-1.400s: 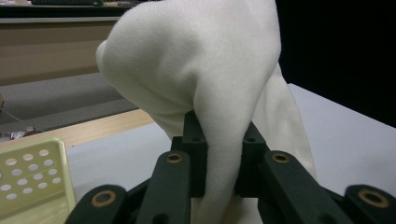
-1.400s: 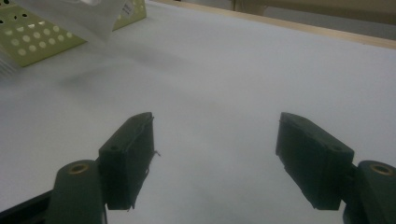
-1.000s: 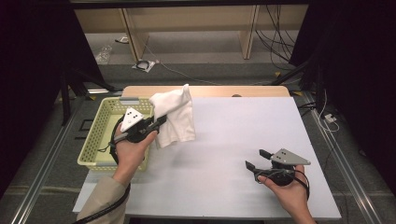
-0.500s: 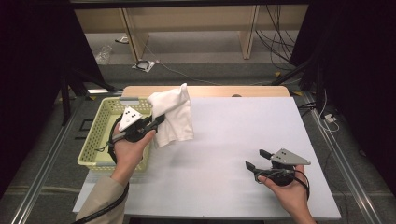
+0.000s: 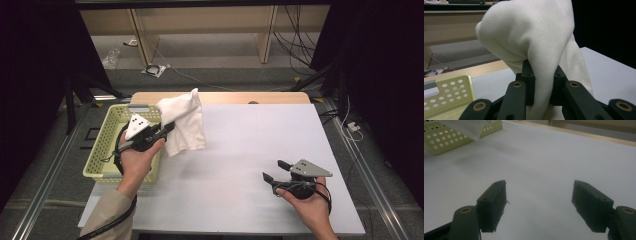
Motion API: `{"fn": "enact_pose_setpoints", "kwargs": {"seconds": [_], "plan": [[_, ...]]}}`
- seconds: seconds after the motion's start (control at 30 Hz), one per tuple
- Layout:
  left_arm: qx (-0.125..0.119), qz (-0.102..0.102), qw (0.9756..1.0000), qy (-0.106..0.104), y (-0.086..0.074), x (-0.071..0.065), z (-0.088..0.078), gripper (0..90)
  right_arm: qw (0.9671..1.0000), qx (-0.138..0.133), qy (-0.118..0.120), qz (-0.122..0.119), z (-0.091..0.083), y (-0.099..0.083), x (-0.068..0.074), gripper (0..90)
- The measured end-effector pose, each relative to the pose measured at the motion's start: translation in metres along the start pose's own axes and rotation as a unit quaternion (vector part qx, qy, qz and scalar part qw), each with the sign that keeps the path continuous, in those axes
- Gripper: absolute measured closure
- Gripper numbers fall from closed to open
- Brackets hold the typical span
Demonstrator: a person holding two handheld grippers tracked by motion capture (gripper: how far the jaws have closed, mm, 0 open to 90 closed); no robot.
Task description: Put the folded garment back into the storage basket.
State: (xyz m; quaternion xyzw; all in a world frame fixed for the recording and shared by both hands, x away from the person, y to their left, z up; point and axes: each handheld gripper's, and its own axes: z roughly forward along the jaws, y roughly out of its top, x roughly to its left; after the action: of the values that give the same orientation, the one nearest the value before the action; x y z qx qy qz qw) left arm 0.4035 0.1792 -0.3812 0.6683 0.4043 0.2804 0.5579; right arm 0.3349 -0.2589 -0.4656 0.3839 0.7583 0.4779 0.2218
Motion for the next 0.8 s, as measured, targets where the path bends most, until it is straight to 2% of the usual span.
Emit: {"fn": "enact_pose_setpoints", "kwargs": {"seconds": [0.8], "plan": [[-0.008, -0.002, 0.9999, 0.010, 0.0015, 0.0079, -0.0031, 77.8, 1.0000, -0.003, 0.001, 0.001, 0.0005, -0.0002, 0.0001, 28.6]]}}
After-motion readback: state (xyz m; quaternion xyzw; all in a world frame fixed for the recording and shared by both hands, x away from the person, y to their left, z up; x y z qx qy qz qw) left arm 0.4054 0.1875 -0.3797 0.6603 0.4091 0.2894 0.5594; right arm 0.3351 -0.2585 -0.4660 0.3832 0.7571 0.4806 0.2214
